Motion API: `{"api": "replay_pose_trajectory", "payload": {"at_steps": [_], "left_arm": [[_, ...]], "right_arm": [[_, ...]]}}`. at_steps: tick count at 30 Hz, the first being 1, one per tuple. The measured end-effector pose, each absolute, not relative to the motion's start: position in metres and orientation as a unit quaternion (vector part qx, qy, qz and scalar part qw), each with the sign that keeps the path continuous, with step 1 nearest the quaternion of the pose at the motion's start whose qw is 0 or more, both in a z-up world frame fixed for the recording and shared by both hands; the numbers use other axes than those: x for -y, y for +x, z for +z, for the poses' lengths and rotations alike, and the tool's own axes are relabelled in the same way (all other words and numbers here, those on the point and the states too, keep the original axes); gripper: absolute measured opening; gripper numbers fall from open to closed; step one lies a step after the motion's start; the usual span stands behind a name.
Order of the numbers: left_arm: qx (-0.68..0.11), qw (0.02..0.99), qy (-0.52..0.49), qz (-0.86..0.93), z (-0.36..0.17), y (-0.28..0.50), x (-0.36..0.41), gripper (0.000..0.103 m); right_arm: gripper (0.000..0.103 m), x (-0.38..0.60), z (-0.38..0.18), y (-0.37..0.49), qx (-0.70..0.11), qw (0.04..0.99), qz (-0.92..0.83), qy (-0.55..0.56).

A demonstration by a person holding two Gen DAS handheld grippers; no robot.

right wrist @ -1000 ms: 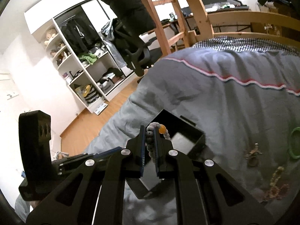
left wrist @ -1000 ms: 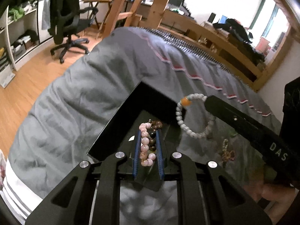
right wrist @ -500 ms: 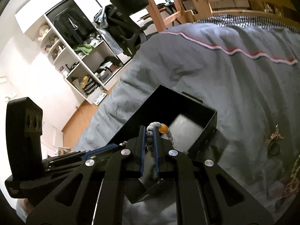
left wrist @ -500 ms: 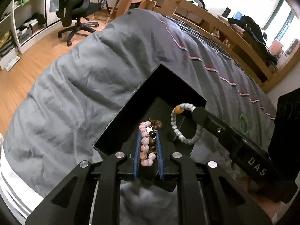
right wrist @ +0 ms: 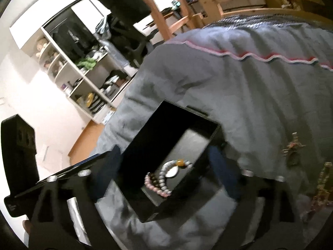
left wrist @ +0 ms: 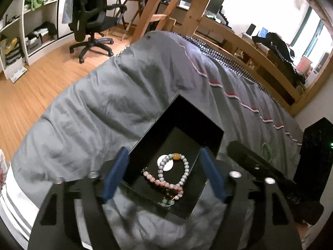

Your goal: Organize jewelry

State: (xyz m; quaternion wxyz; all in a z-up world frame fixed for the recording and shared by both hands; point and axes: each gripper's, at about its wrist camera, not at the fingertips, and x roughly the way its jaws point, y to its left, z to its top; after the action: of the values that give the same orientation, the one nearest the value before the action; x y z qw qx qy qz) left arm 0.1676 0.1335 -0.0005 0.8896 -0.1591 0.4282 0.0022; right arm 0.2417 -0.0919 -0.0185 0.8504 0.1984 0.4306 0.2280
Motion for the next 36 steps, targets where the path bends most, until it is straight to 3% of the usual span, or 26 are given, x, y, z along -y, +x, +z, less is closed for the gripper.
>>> {"api": "replay_pose_trajectory", "payload": {"at_steps": [3, 6, 20, 36], "left_arm": [[-0.416, 0.897, -0.149, 0.006, 0.004, 0.166, -0.129, 0.092], [-0.403, 0.904, -0.142, 0.002, 0.01, 0.163, -0.124, 0.097], [-0.399, 0.907, -0.103, -0.078, 0.002, 0.161, -0.062, 0.097], [-0.422, 0.893, 0.017, -0.157, -0.045, 0.168, 0.046, 0.097]], "right_arm": [[0.098, 0.108, -0.015, 0.241, -0.43, 0.859, 0.201, 0.193], [0.099, 0.126, -0.012, 0.237, -0.428, 0.869, 0.172, 0.18], [0.099, 0.232, 0.033, 0.176, -0.382, 0.915, 0.072, 0.113], [0.099, 0.315, -0.015, 0.138, -0.388, 0.896, 0.05, 0.212]]}}
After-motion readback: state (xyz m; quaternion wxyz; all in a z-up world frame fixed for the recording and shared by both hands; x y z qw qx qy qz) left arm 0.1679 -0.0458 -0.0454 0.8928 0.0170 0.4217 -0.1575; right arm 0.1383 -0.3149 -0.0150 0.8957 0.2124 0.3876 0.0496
